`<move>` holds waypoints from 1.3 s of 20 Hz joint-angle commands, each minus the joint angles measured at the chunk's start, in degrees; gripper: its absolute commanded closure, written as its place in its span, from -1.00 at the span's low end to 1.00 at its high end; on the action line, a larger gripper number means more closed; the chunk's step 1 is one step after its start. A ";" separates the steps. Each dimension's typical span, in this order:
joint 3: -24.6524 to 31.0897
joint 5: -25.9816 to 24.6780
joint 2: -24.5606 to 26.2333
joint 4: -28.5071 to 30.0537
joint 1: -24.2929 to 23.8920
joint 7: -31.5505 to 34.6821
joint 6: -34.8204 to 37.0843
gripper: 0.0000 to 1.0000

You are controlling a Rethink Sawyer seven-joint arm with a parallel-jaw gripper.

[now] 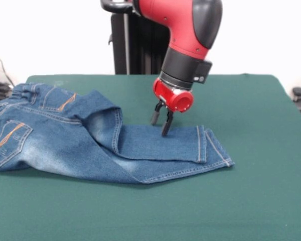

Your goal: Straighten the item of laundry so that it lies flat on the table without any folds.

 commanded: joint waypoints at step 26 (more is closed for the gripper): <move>5.38 -1.96 6.11 -8.18 -0.92 5.19 1.11 -1.00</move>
